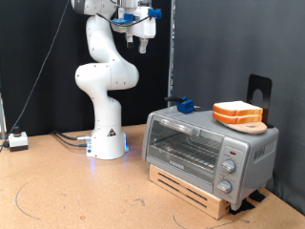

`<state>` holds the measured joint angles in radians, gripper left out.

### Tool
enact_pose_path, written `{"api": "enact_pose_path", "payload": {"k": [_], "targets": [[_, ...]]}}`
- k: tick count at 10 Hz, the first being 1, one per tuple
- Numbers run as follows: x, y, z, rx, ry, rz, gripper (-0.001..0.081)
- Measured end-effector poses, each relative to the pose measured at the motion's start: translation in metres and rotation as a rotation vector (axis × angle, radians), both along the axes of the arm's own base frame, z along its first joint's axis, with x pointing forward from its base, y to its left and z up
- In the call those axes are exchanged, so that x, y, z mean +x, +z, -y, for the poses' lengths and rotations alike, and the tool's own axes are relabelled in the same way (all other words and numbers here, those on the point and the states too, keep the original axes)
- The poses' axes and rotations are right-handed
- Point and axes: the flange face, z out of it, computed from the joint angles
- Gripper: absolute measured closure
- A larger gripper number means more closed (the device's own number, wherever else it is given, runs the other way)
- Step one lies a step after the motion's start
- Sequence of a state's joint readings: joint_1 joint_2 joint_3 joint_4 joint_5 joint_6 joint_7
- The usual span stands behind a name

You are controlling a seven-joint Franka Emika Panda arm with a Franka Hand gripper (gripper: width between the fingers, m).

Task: Make a piece of toast with the oven

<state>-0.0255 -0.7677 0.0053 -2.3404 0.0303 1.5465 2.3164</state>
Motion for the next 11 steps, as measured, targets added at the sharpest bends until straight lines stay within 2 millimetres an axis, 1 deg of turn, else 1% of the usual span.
{"api": "enact_pose_path", "payload": {"k": [1, 3, 4, 6, 7, 8, 9, 10, 11], "targets": [[0.000, 0.001, -0.006, 0.027, 0.040, 0.003, -0.0003], [-0.004, 0.008, -0.031, 0.068, 0.280, 0.021, -0.0003], [-0.008, 0.010, -0.039, 0.053, 0.406, 0.019, -0.0003], [-0.007, 0.005, -0.038, 0.007, 0.627, 0.006, -0.0003], [-0.008, 0.006, -0.039, 0.018, 0.596, 0.009, -0.0003], [-0.007, 0.007, -0.043, 0.044, 0.683, 0.034, -0.0003], [-0.004, 0.009, -0.045, 0.049, 0.796, 0.095, -0.0003], [0.001, 0.005, -0.046, 0.041, 0.908, 0.151, -0.0003], [0.010, -0.003, -0.044, 0.032, 1.030, 0.188, -0.0003]]}}
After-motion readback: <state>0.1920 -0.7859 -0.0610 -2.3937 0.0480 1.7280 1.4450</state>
